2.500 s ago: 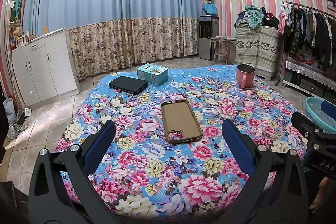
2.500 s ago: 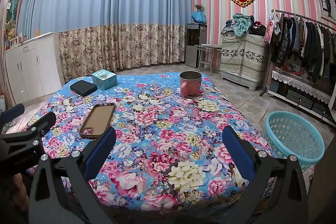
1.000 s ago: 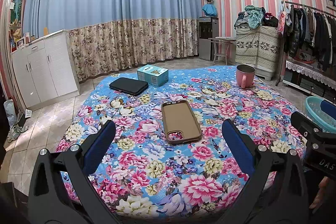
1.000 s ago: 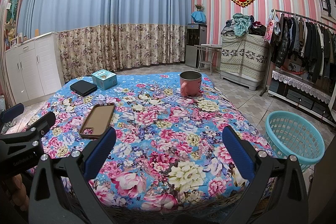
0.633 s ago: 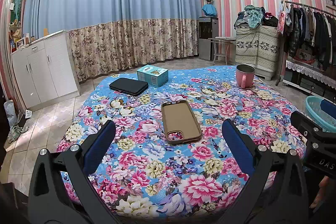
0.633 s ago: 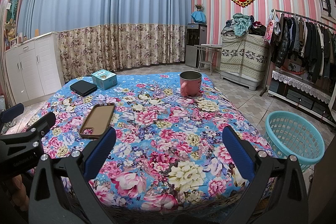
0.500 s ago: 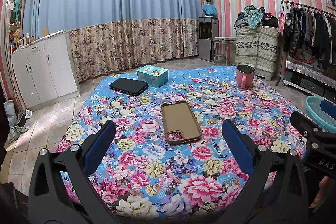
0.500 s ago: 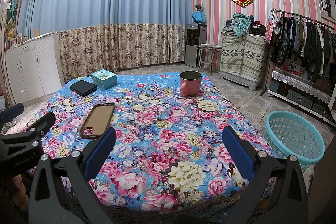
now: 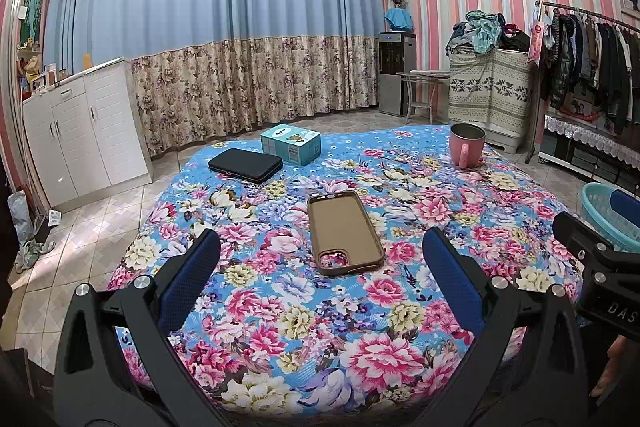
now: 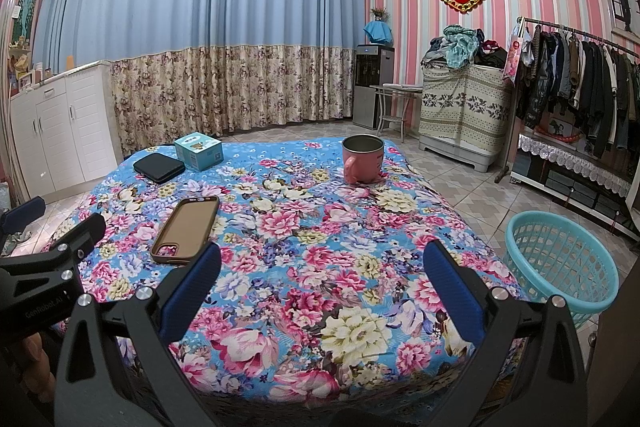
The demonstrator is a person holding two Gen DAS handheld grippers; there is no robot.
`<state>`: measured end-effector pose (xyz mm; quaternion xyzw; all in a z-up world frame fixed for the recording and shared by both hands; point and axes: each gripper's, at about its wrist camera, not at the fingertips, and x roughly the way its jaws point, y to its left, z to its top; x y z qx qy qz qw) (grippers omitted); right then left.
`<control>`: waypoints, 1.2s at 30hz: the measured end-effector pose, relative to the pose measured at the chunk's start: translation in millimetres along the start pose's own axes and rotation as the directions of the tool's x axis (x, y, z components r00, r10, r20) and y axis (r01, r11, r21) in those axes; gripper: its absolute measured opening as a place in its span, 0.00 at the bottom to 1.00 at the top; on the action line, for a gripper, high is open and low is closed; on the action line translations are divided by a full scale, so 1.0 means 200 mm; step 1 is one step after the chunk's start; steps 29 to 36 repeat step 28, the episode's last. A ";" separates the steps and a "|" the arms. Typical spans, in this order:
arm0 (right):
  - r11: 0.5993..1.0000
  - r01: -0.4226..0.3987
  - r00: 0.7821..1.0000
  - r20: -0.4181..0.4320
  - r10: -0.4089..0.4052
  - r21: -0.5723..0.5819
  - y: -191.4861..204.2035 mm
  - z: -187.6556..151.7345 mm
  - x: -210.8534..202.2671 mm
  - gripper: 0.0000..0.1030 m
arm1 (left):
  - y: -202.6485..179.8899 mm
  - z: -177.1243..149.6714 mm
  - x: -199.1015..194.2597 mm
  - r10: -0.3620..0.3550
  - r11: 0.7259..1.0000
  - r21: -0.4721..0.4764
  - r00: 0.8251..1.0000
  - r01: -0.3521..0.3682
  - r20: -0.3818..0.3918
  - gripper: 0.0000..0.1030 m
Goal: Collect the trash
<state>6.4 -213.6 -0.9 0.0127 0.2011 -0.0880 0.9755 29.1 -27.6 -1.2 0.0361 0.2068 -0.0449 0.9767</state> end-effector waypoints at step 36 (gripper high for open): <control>1.000 0.001 1.000 -0.001 -0.001 -0.001 0.00 0.00 0.00 0.96 | 0.04 0.04 0.01 0.006 1.000 0.010 1.000 -0.006 0.018 0.95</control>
